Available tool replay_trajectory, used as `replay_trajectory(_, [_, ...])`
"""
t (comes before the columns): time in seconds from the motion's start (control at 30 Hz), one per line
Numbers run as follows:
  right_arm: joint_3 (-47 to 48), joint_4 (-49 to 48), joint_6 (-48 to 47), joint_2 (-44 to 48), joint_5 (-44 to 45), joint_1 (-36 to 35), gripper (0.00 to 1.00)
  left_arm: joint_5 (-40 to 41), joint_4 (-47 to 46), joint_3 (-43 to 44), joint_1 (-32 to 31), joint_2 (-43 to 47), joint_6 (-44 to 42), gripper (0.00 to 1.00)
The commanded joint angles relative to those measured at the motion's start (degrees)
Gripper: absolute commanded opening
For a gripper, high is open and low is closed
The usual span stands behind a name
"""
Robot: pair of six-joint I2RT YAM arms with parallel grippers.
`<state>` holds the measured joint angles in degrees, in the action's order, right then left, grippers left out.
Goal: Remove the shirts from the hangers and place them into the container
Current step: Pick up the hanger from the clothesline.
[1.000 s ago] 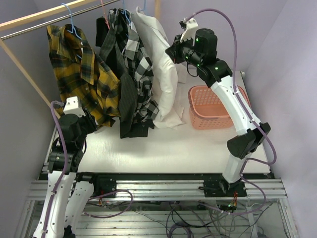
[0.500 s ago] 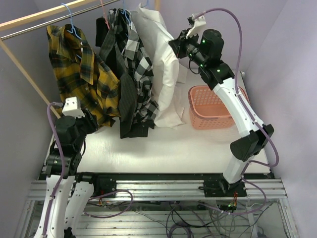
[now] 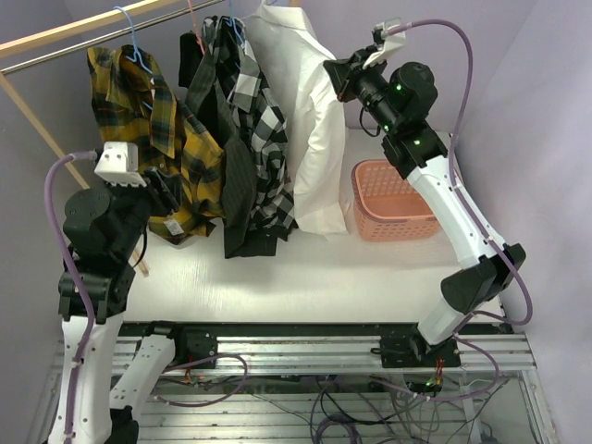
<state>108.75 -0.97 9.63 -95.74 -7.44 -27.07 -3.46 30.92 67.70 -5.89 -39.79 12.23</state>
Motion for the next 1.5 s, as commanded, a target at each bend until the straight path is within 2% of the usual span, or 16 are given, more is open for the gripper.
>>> replay_trajectory(0.0, [-1.69, -7.38, -1.33, 5.49, 3.09, 0.09, 0.0, -7.87, -5.08, 2.32, -0.17, -3.18, 0.78, 0.61])
replay_trajectory(0.53, [-7.44, -3.8, -1.64, 18.04, 5.26, 1.19, 0.0, -19.67, -17.14, 11.31, -0.17, -15.79, 7.6, 0.66])
replay_trajectory(0.63, [-8.71, -0.49, -1.43, 21.74, 4.98, 1.2, 0.0, -20.32, -17.99, 15.14, -0.26, -19.37, 7.51, 0.66])
replay_trajectory(0.73, [-10.02, 3.45, -0.51, 25.71, 4.3, 1.23, 0.0, -20.39, -14.8, 22.31, -0.53, -25.19, 5.78, 0.67])
replay_trajectory(0.8, [-11.67, 5.39, 0.44, 28.66, 3.75, 1.27, 0.0, -18.83, -12.63, 27.29, -2.25, -28.98, 4.01, 0.67])
replay_trajectory(0.87, [-13.27, 7.48, 1.53, 31.92, 3.13, 1.23, 0.0, -13.75, -9.79, 31.87, -6.59, -32.38, 0.48, 0.67])
replay_trajectory(0.97, [-13.41, 12.94, 2.72, 34.7, 1.06, 1.23, 0.0, 0.78, -4.14, 40.8, -19.33, -38.91, -9.13, 0.67])
replay_trajectory(1.07, [-13.27, 17.1, 4.01, 36.9, -1.25, 1.21, 0.0, 7.52, -4.02, 43.58, -27.22, -42.46, -14.17, 0.67])
replay_trajectory(1.2, [-13.06, 22.1, 5.81, 39.81, -3.58, 1.18, 0.0, 9.61, -12.07, 37.79, -30.72, -40.93, -17.6, 0.69])
replay_trajectory(1.47, [-15.89, 29.29, 9.29, 47.86, -4.95, 1.15, 0.0, 10.87, -15.05, 34.56, -31.49, -39.78, -19.43, 0.69])
